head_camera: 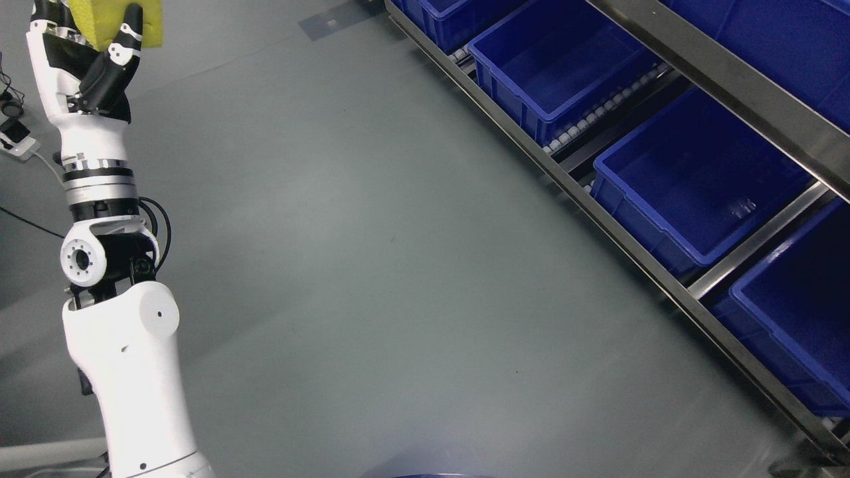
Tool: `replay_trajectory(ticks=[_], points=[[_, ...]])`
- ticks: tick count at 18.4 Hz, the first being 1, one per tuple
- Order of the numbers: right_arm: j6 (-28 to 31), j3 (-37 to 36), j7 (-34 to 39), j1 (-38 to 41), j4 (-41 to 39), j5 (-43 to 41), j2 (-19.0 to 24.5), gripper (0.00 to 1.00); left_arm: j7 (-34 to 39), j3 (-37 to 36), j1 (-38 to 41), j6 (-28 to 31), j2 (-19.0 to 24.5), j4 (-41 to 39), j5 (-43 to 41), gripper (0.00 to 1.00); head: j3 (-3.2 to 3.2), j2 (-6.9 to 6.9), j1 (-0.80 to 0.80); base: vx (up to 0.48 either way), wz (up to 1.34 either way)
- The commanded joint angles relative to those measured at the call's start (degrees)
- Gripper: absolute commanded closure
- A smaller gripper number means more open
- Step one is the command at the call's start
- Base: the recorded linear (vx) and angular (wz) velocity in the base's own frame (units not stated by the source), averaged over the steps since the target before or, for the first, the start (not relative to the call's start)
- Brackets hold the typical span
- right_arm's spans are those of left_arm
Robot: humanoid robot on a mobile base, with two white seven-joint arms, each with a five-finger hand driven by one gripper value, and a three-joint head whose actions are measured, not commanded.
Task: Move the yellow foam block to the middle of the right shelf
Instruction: 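Turn toward the blue bin shelf holding the cube raised in the left hand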
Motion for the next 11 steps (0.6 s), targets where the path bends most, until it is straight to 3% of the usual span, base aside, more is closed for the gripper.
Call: replay_trajectory(ticks=[1, 9, 11], points=[[0.0, -0.7, 0.0, 1.4, -1.0, 0.2, -1.0, 0.0, -0.1, -1.4, 0.0, 0.0, 0.9, -0.6, -0.1, 0.74, 0.0, 0.0, 0.0, 0.373, -0.07], [0.0, -0.7, 0.0, 1.4, -1.0, 0.2, -1.0, 0.0, 0.0, -6.9, -2.6, 0.7, 0.9, -0.8, -0.8, 0.74, 0.0, 0.0, 0.0, 0.427, -0.11], [0.0, -0.7, 0.0, 1.4, -1.0, 0.2, -1.0, 0.0, -0.4, -7.0, -5.8, 4.8, 0.9, -0.4, -4.4, 0.74, 0.0, 0.0, 0.0, 0.374, -0.23]])
